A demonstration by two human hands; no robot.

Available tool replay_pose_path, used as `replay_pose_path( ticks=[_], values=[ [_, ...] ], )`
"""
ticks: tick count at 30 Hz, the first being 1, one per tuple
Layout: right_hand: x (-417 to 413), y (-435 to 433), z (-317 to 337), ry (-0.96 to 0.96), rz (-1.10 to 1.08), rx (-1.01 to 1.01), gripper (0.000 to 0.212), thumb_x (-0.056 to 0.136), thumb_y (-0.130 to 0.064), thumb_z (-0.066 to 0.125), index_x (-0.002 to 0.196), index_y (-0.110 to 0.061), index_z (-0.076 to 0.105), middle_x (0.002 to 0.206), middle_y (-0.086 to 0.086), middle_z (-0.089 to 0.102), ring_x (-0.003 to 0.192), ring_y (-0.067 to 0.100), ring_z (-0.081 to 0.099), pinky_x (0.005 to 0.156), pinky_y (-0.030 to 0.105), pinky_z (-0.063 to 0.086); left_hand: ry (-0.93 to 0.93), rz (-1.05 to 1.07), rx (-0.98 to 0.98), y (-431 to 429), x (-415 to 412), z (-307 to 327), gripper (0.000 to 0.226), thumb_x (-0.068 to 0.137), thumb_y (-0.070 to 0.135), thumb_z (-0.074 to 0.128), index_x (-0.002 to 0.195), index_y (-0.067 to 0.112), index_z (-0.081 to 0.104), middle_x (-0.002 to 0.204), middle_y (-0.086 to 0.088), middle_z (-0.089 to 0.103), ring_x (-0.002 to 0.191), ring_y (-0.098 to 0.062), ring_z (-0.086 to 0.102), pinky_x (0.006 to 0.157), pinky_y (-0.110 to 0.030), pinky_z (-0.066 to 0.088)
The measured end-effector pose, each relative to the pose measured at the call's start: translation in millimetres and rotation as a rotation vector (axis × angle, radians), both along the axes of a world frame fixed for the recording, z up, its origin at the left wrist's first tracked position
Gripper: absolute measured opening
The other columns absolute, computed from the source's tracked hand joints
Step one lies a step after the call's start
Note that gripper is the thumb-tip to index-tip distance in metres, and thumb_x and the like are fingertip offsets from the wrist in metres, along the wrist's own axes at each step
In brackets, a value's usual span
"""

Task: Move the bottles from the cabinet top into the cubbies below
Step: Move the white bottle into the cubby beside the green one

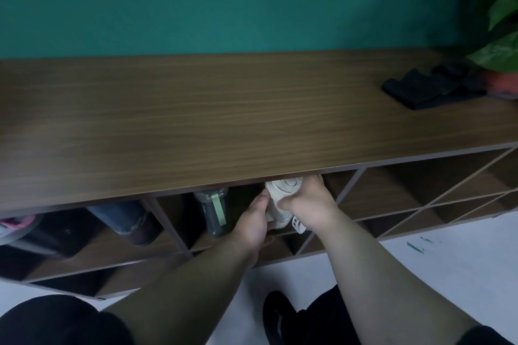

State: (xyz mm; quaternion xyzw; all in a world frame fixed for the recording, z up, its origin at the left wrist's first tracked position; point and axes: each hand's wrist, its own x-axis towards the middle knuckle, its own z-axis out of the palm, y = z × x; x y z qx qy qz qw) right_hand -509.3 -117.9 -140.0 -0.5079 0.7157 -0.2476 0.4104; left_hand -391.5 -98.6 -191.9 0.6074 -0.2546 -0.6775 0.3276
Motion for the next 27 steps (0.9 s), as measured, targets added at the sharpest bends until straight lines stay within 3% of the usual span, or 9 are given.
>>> replay_pose_path(
  ticks=[4,7,10,14,17,23,27],
  values=[
    [-10,2,-1,-0.209,-0.104,0.048,0.085,0.053,-0.009,0.051,0.137,-0.026,0.048,0.124,0.0,0.062,0.116,0.026,0.059,0.092,0.037,0.047,-0.025,0.004,0.002,5,-1,2,0.055,0.095,0.064,0.041,0.142,0.039,0.054,0.135,0.006,0.065,0.109,-0.017,0.066,0.103,-0.046,0.046],
    [-13,2,1,-0.275,-0.164,0.036,0.094,0.053,-0.003,0.047,0.144,-0.028,0.045,0.124,0.0,0.065,0.108,0.023,0.061,0.082,0.033,0.045,-0.029,0.024,-0.024,7,-2,10,0.053,0.1,0.054,0.042,0.149,0.036,0.046,0.144,0.004,0.059,0.123,-0.022,0.062,0.116,-0.048,0.038],
    [-16,0,3,-0.253,-0.203,0.06,0.082,0.069,0.007,0.044,0.142,-0.029,0.048,0.119,0.003,0.065,0.092,0.018,0.059,0.07,0.03,0.042,-0.039,0.047,-0.044,3,-4,18,0.056,0.1,0.051,0.043,0.153,0.034,0.04,0.149,0.001,0.055,0.132,-0.027,0.057,0.12,-0.047,0.035],
    [-9,-1,-3,-0.177,-0.133,0.126,0.073,0.07,0.002,0.043,0.132,-0.032,0.057,0.117,-0.003,0.071,0.112,0.025,0.064,0.098,0.04,0.049,-0.031,0.035,-0.103,2,-10,30,0.042,0.105,0.041,0.038,0.146,0.033,0.049,0.126,0.008,0.058,0.12,-0.022,0.059,0.117,-0.042,0.037],
    [-5,2,-3,-0.167,-0.115,0.092,0.062,0.075,-0.002,0.049,0.127,-0.034,0.059,0.109,-0.01,0.073,0.107,0.017,0.065,0.1,0.04,0.05,-0.042,0.015,-0.151,1,-11,33,0.041,0.107,0.035,0.036,0.147,0.033,0.049,0.122,0.007,0.059,0.11,-0.018,0.055,0.114,-0.039,0.039],
    [-3,10,1,-0.163,-0.12,0.035,0.066,0.077,0.005,0.052,0.135,-0.027,0.053,0.107,-0.01,0.069,0.102,0.014,0.063,0.085,0.028,0.047,-0.058,-0.017,-0.168,-3,-7,34,0.04,0.109,0.032,0.034,0.145,0.03,0.051,0.134,0.0,0.063,0.108,-0.02,0.058,0.1,-0.031,0.04],
    [0,13,0,-0.18,-0.129,0.014,0.063,0.078,0.003,0.055,0.134,-0.026,0.052,0.104,-0.009,0.068,0.093,0.005,0.06,0.075,0.025,0.045,-0.084,-0.042,-0.138,-6,-4,38,0.041,0.108,0.036,0.033,0.145,0.029,0.051,0.143,-0.004,0.06,0.13,-0.028,0.056,0.109,-0.037,0.041]
  ],
)
